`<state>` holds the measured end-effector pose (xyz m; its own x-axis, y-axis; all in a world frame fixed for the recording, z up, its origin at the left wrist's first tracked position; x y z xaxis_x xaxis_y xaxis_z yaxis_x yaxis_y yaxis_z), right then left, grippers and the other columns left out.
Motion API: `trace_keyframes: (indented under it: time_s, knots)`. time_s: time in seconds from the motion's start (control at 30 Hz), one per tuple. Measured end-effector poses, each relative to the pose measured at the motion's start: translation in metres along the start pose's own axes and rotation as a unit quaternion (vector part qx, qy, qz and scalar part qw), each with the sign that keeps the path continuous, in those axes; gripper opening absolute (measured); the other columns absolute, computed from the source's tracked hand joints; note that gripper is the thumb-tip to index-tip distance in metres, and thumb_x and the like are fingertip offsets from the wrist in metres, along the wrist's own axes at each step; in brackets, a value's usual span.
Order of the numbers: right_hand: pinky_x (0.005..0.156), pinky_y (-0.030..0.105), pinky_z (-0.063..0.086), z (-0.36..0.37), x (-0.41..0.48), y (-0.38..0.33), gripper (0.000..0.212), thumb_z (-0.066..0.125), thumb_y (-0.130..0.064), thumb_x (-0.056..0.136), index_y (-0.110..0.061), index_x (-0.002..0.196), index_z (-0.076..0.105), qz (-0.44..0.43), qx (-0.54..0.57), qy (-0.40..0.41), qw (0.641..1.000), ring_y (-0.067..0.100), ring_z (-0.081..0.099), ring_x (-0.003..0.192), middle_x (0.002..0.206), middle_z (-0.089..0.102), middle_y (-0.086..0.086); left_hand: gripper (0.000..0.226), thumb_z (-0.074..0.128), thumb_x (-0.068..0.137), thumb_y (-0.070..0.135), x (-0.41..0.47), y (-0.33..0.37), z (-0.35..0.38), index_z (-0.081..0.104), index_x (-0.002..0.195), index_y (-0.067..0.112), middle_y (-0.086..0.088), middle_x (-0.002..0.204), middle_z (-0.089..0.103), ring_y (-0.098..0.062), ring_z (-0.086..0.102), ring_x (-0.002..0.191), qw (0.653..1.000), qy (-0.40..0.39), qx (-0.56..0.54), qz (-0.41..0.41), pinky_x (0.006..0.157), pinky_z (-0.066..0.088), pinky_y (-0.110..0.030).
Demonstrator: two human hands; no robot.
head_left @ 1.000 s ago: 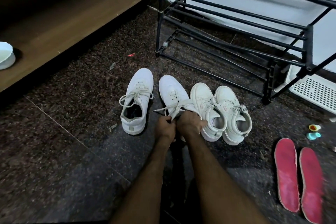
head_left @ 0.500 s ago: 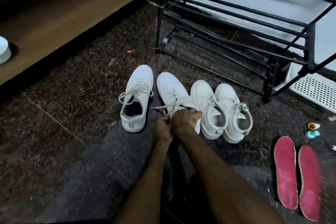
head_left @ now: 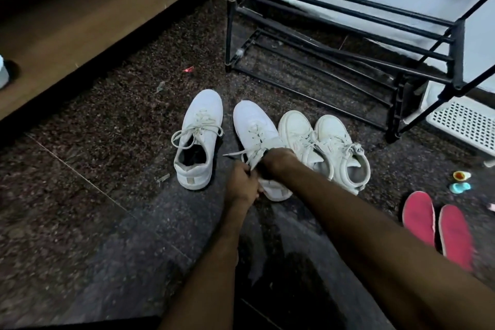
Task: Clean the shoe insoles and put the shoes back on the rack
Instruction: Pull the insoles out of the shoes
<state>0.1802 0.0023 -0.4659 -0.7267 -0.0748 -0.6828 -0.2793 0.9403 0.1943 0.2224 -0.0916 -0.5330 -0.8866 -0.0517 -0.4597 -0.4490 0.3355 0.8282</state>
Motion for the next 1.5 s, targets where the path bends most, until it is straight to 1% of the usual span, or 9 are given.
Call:
trace_keyframes:
  time_s: [0.1, 0.2, 0.3, 0.4, 0.53, 0.73, 1.2, 1.37, 1.5]
  knots:
    - [0.093, 0.044, 0.044, 0.006, 0.010, 0.004, 0.038, 0.043, -0.028, 0.098, -0.012, 0.132, 0.053, 0.001, -0.009, 0.007, 1.000, 0.028, 0.050, 0.126, 0.137, 0.053, 0.007, 0.019, 0.057, 0.092, 0.020, 0.000, 0.002, -0.007, 0.042, 0.079, 0.019, -0.009, 0.053, 0.064, -0.017, 0.046, 0.036, 1.000, -0.005, -0.016, 0.020, 0.049, 0.041, -0.031]
    - [0.082, 0.035, 0.046, 0.010, 0.010, 0.013, 0.028, 0.052, -0.024, 0.092, -0.012, 0.116, 0.062, -0.067, 0.020, 0.057, 0.996, 0.028, 0.058, 0.113, 0.123, 0.061, 0.008, 0.023, 0.055, 0.094, 0.014, -0.001, 0.002, -0.009, 0.041, 0.076, 0.018, -0.013, 0.053, 0.062, -0.017, 0.045, 0.033, 0.999, -0.009, -0.028, 0.024, 0.046, 0.040, -0.029]
    - [0.065, 0.029, 0.035, 0.015, 0.009, 0.024, 0.012, 0.058, -0.016, 0.084, -0.016, 0.094, 0.064, -0.141, 0.058, 0.103, 0.983, 0.029, 0.061, 0.096, 0.102, 0.065, 0.007, 0.021, 0.054, 0.093, 0.022, -0.001, 0.001, -0.009, 0.045, 0.075, 0.024, -0.009, 0.058, 0.065, -0.027, 0.060, 0.053, 0.999, -0.004, 0.023, 0.048, 0.057, 0.049, -0.037]
    - [0.066, 0.029, 0.037, 0.020, 0.006, 0.031, 0.020, 0.057, -0.016, 0.087, -0.022, 0.106, 0.064, -0.170, 0.045, 0.145, 0.974, 0.028, 0.061, 0.099, 0.111, 0.060, 0.004, 0.009, 0.048, 0.092, 0.030, -0.003, 0.010, -0.012, 0.056, 0.094, 0.025, -0.006, 0.083, 0.070, -0.029, 0.064, 0.086, 0.977, 0.017, 0.187, 0.104, 0.073, 0.049, -0.039]
    - [0.076, 0.039, 0.047, 0.017, -0.005, 0.028, 0.028, 0.048, -0.024, 0.095, -0.024, 0.123, 0.055, -0.146, 0.014, 0.136, 0.980, 0.029, 0.059, 0.110, 0.125, 0.054, 0.003, 0.028, 0.048, 0.094, 0.032, -0.010, 0.024, -0.013, 0.053, 0.115, 0.013, -0.012, 0.111, 0.064, -0.034, 0.057, 0.107, 0.928, 0.058, 0.345, 0.124, 0.081, 0.045, -0.040]
    - [0.089, 0.040, 0.045, 0.009, 0.010, 0.012, 0.038, 0.040, -0.030, 0.098, -0.018, 0.132, 0.052, -0.042, -0.077, 0.046, 0.995, 0.026, 0.053, 0.122, 0.133, 0.056, 0.004, 0.025, 0.051, 0.092, 0.034, -0.011, 0.027, -0.010, 0.056, 0.106, 0.014, -0.009, 0.108, 0.065, -0.033, 0.058, 0.105, 0.951, 0.047, 0.292, 0.091, 0.080, 0.044, -0.038]
    - [0.111, 0.042, 0.032, 0.004, 0.026, 0.021, 0.061, 0.051, -0.042, 0.091, -0.021, 0.146, 0.036, -0.014, 0.074, -0.066, 0.995, 0.028, 0.033, 0.138, 0.154, 0.033, 0.007, 0.030, 0.054, 0.086, 0.029, -0.004, 0.016, 0.000, 0.051, 0.114, 0.016, -0.012, 0.096, 0.066, -0.036, 0.060, 0.094, 0.968, 0.059, 0.230, 0.083, 0.076, 0.047, -0.042]
    - [0.105, 0.041, 0.040, 0.017, 0.028, 0.016, 0.076, 0.057, -0.051, 0.074, -0.027, 0.143, 0.039, -0.011, 0.090, 0.004, 0.996, 0.027, 0.041, 0.133, 0.147, 0.043, 0.005, 0.021, 0.057, 0.087, 0.031, -0.010, 0.018, -0.003, 0.052, 0.099, 0.014, -0.011, 0.089, 0.065, -0.034, 0.059, 0.090, 0.971, 0.055, 0.221, 0.067, 0.066, 0.035, -0.037]
    - [0.102, 0.036, 0.039, 0.015, 0.014, 0.018, 0.055, 0.054, -0.043, 0.086, -0.023, 0.136, 0.047, -0.086, 0.083, 0.051, 0.991, 0.028, 0.045, 0.129, 0.142, 0.050, 0.005, 0.018, 0.060, 0.084, 0.029, -0.011, 0.020, -0.007, 0.053, 0.092, 0.015, -0.007, 0.087, 0.065, -0.032, 0.060, 0.087, 0.975, 0.061, 0.203, 0.061, 0.071, 0.045, -0.039]
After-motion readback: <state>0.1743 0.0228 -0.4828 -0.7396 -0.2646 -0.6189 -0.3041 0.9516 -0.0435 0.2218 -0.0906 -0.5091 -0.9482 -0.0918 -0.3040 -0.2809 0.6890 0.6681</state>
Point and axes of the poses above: each hand's wrist, its own x-axis towards the middle knuckle, its own z-axis out of the palm, y = z × x, the point moved 1 cm from there along x, towards the middle knuckle
